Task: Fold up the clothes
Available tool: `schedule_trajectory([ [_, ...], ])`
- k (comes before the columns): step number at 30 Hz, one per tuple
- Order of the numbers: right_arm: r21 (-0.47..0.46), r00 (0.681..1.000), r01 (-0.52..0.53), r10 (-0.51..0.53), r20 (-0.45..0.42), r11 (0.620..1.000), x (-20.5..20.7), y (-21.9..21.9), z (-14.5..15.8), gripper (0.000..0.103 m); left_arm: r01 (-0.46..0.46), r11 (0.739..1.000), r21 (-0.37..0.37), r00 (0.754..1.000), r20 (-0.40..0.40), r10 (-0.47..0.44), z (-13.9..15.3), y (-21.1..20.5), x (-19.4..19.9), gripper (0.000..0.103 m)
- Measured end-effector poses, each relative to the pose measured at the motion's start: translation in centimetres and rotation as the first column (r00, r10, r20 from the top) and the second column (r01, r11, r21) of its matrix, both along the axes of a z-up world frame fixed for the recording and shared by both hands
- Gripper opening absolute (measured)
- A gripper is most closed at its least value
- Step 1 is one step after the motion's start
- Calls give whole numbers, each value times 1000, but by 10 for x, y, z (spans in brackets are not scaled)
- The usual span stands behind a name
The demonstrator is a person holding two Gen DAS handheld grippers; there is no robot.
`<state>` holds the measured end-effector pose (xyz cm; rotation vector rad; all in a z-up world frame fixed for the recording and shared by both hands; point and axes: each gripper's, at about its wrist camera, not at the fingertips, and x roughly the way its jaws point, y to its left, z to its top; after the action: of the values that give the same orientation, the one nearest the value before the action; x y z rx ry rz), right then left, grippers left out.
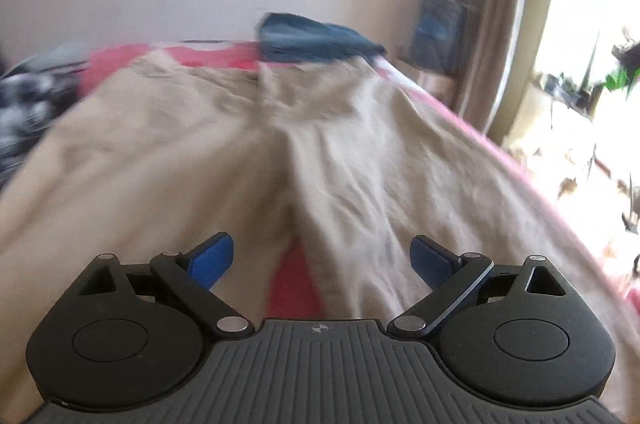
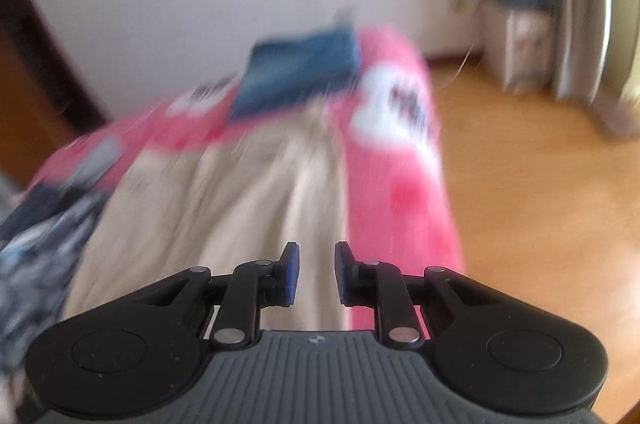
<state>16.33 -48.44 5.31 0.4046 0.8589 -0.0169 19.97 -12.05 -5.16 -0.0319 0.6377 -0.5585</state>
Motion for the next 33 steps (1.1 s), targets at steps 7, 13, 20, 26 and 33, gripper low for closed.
schedule_trajectory([
  [7, 119, 996, -87, 88, -7, 989, -180, 73, -31, 30, -26, 1000, 13, 998, -59, 26, 52, 73, -48, 97],
  [13, 258, 999, -38, 31, 31, 965, -285, 133, -63, 42, -1, 976, 217, 999, 51, -10, 70, 94, -109, 97],
  [20, -91, 986, 99, -85, 144, 991, -296, 194, -67, 39, 78, 912, 403, 995, 18, -93, 30, 74, -188, 85],
  [26, -338, 993, 38, 2, 118, 940, -270, 224, -130, 42, 192, 840, 507, 973, 13, -230, -5, 58, -243, 80],
  [33, -66, 964, 154, -136, 228, 986, -312, 182, -85, 42, 278, 764, 582, 922, 60, -382, -17, 52, -273, 81],
])
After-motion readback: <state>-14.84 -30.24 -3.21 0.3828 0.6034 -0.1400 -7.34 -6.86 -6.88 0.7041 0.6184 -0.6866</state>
